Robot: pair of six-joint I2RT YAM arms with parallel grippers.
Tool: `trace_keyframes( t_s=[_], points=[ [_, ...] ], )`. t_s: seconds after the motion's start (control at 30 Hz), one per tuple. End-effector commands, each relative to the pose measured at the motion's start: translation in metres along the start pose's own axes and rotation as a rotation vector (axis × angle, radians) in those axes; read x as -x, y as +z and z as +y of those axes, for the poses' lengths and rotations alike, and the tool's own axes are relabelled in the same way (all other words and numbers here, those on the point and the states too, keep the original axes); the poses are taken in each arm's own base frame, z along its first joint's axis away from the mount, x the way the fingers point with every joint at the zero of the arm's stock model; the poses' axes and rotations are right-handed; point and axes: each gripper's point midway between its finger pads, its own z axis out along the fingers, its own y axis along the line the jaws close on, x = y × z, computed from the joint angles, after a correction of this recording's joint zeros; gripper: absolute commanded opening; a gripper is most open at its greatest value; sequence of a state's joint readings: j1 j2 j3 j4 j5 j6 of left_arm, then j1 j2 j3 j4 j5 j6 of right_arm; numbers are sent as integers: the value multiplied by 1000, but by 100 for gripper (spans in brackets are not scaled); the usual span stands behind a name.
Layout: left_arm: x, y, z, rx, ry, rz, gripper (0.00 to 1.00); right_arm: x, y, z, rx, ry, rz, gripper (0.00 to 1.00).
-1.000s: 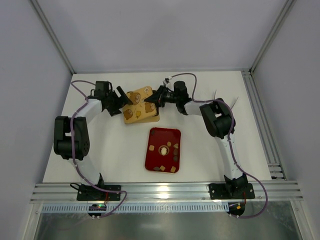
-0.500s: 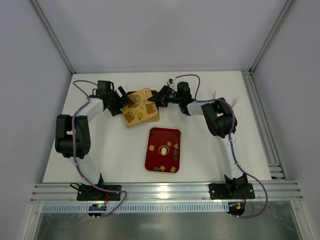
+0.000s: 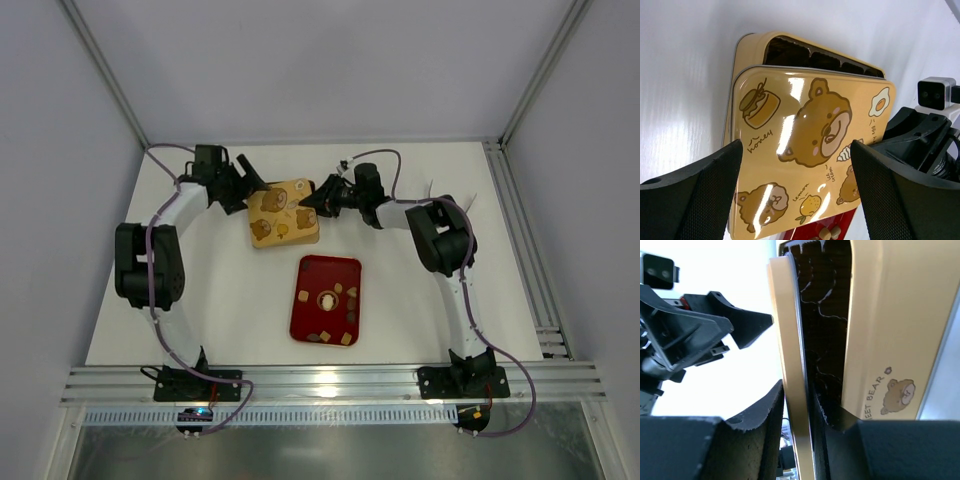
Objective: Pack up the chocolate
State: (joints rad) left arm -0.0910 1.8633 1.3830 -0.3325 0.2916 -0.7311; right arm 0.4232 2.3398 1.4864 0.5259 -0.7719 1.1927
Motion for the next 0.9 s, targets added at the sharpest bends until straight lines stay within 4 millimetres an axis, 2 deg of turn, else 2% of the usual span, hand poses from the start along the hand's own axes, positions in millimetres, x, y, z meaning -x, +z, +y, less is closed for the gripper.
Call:
trace_keyframes(
  t_s=[0.0, 0.27, 0.6, 0.87],
  points=[
    [6, 1, -13, -17, 6, -1, 86, 16, -11, 47, 40, -111, -46, 29],
    [12, 2, -20, -21, 15, -10, 86, 21, -16, 40, -39, -139, -71, 30],
    [12, 4, -22, -18, 19, -8, 86, 30, -26, 40, -73, -157, -106, 39],
    [10, -11, -16, 7, 53, -21, 87, 33, -29, 35, -78, -143, -126, 38]
  ],
)
